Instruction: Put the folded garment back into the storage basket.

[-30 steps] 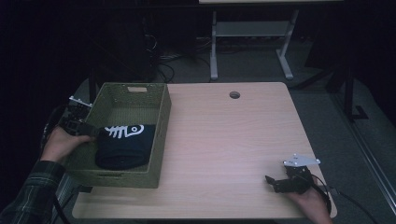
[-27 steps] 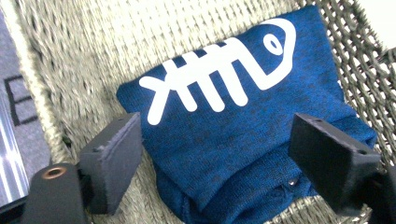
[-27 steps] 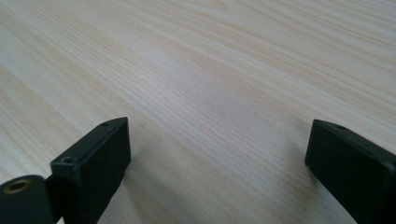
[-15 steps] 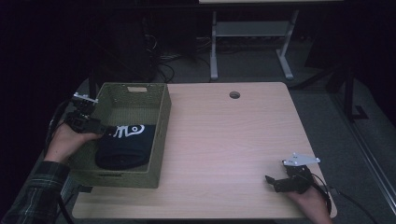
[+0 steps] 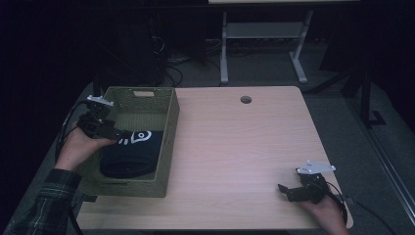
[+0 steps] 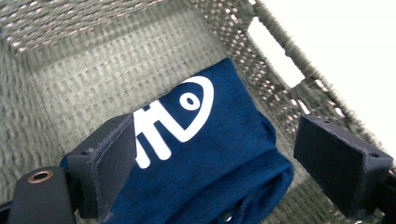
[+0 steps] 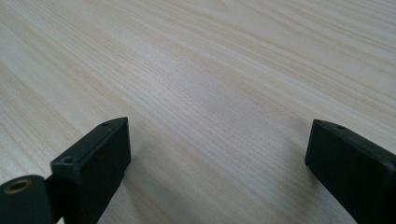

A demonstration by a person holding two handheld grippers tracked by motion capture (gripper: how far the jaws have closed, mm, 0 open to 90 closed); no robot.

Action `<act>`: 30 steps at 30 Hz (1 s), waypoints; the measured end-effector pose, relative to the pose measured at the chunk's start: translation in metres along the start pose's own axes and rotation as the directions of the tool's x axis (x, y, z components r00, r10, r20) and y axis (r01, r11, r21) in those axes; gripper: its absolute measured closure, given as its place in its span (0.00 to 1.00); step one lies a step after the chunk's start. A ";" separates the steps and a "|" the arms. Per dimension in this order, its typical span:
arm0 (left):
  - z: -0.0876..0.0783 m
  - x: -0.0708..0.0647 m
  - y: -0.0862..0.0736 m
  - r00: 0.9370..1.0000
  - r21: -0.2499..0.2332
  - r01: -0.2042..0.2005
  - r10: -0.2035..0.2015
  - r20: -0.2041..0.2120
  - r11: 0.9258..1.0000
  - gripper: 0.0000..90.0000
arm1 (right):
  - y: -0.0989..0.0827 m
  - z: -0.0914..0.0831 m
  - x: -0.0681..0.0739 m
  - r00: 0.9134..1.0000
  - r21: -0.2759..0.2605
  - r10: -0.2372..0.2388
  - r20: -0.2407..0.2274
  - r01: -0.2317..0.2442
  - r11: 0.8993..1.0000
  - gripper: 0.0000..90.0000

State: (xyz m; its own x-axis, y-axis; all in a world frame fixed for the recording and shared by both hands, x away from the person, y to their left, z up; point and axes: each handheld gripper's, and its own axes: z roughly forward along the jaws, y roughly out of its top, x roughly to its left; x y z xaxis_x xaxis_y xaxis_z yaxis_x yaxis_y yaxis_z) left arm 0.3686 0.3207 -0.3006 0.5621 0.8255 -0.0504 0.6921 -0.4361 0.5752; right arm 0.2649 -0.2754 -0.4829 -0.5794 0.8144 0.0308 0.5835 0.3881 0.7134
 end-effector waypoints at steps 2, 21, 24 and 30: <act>0.000 -0.006 0.003 1.000 -0.011 -0.012 0.012 -0.005 1.000 0.14 | 0.000 0.000 0.000 1.000 0.000 0.001 0.000 -0.001 1.000 0.07; 0.026 -0.078 0.040 0.987 -0.078 -0.132 0.138 0.085 0.988 0.14 | 0.000 0.000 0.000 1.000 0.000 -0.001 0.003 0.001 1.000 0.07; 0.032 -0.088 0.044 0.984 -0.093 -0.138 0.148 0.103 0.986 0.15 | 0.000 0.000 0.000 1.000 0.000 -0.001 0.003 0.001 1.000 0.07; 0.049 -0.110 0.050 0.974 -0.111 -0.153 0.169 0.148 0.982 0.15 | 0.000 0.000 0.000 1.000 0.001 0.002 0.002 -0.002 1.000 0.07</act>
State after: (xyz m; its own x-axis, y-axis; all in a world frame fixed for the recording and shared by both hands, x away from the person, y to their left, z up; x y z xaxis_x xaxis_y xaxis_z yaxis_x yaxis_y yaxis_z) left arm 0.3633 0.1905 -0.3059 0.7317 0.6777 -0.0729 0.5431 -0.5150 0.6632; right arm 0.2643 -0.2754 -0.4829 -0.5772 0.8160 0.0306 0.5853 0.3873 0.7123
